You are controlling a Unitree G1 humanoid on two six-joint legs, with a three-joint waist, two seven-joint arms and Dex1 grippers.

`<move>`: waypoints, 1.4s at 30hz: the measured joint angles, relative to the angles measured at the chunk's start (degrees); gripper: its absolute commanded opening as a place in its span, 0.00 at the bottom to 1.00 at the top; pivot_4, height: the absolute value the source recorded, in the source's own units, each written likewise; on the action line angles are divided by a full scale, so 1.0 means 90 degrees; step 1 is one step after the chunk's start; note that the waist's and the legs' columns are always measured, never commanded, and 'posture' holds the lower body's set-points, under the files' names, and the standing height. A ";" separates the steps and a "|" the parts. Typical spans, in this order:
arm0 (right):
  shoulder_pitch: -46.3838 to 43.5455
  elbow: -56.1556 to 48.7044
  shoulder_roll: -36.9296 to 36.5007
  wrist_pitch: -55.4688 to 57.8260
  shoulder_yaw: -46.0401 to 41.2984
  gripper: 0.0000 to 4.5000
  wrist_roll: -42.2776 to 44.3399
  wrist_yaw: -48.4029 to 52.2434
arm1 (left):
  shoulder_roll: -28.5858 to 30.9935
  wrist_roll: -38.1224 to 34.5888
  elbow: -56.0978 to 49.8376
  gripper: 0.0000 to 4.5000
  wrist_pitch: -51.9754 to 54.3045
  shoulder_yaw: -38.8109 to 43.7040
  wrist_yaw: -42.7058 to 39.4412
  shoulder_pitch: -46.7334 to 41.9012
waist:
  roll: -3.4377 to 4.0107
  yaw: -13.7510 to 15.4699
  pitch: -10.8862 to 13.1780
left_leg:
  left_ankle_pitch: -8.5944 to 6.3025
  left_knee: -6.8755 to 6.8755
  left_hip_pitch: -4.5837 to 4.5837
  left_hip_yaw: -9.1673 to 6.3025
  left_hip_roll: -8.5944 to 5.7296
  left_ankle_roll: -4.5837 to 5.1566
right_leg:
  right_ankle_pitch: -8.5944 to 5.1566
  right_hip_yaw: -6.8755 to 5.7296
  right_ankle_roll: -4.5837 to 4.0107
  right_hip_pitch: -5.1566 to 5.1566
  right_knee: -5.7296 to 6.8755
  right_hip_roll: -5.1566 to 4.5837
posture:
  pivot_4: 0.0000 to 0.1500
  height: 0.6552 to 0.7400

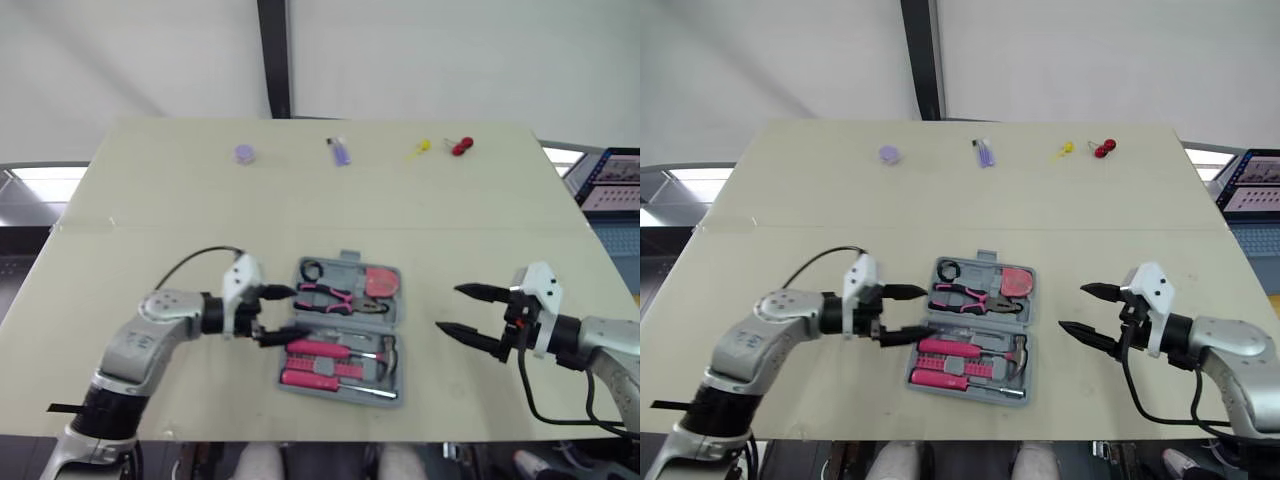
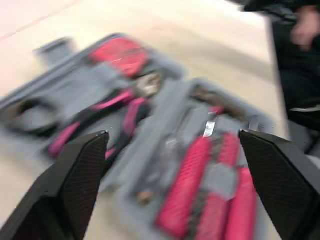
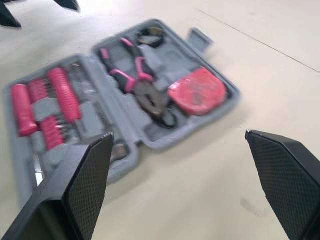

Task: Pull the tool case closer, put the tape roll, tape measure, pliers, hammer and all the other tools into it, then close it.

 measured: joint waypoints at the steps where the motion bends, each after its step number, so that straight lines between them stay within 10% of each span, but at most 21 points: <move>1: 0.0010 0.0045 0.0064 -0.0009 0.0126 0.94 -0.0096 -0.0058 | 0.0023 0.0064 0.0295 0.94 -0.0122 0.0110 0.0111 0.0008 | 0.0000 -0.0014 0.0000 | 0.0000 -0.0001 0.0000 0.0001 0.0000 0.0000 | 0.0000 -0.0001 0.0000 -0.0001 0.0000 0.0000 | 1.00 1.00; 10: -0.0344 0.0714 0.0746 -0.0273 0.1299 0.01 -0.1064 -0.0526 | -0.0265 0.1165 0.2051 0.01 -0.1794 -0.0465 0.0375 0.0060 | 0.0006 -0.0002 -0.0003 | 0.0000 0.0006 -0.0003 0.0006 -0.0001 -0.0001 | 0.0000 -0.0003 0.0000 -0.0002 0.0002 -0.0001 | 1.00 1.00; 22: -0.0436 0.0763 0.1189 -0.0275 0.1894 0.01 -0.1589 -0.0720 | -0.1099 0.1489 0.2309 0.01 -0.2151 -0.0953 0.0396 -0.0255 | 0.0024 -0.0022 -0.0014 | 0.0000 0.0007 -0.0002 0.0007 -0.0001 0.0000 | 0.0000 -0.0003 0.0000 -0.0001 0.0004 -0.0001 | 1.00 1.00; 42: -0.0516 0.0741 0.1349 -0.0238 0.2076 0.01 -0.1712 -0.0515 | -0.0559 0.1507 0.0929 0.01 -0.1021 -0.1131 0.0087 0.0301 | 0.0026 -0.0054 -0.0015 | 0.0000 -0.0004 0.0006 0.0009 0.0000 0.0000 | 0.0000 0.0000 0.0000 -0.0003 0.0004 -0.0001 | 1.00 1.00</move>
